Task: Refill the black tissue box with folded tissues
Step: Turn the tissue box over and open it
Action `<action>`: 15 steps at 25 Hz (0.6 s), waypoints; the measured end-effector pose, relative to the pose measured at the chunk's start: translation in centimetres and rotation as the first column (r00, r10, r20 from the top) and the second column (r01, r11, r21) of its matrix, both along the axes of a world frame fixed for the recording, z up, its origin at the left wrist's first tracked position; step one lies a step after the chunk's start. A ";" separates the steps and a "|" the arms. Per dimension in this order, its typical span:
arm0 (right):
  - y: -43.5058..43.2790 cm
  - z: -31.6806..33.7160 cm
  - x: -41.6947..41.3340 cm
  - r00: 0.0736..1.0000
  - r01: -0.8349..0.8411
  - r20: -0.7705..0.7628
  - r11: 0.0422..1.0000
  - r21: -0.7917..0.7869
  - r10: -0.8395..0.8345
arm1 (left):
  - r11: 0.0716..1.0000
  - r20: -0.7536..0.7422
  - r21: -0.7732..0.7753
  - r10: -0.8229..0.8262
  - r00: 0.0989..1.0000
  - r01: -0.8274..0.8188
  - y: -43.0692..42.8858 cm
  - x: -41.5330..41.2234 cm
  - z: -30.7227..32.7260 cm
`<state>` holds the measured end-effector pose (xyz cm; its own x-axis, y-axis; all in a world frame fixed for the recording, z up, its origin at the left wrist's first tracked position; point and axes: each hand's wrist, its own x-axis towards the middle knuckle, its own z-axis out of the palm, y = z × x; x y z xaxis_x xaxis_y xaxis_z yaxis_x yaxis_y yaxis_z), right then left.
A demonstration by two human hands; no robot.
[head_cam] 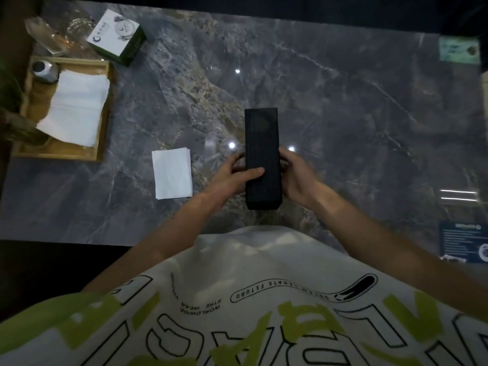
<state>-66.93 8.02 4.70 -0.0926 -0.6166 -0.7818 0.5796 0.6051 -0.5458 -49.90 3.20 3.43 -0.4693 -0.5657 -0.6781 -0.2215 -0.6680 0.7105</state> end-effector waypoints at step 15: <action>-0.6 1.0 0.0 0.873 -0.084 -0.486 0.994 -0.068 0.041 | 0.850 0.395 -0.448 -0.088 0.915 0.275 0.8 -1.8 1.1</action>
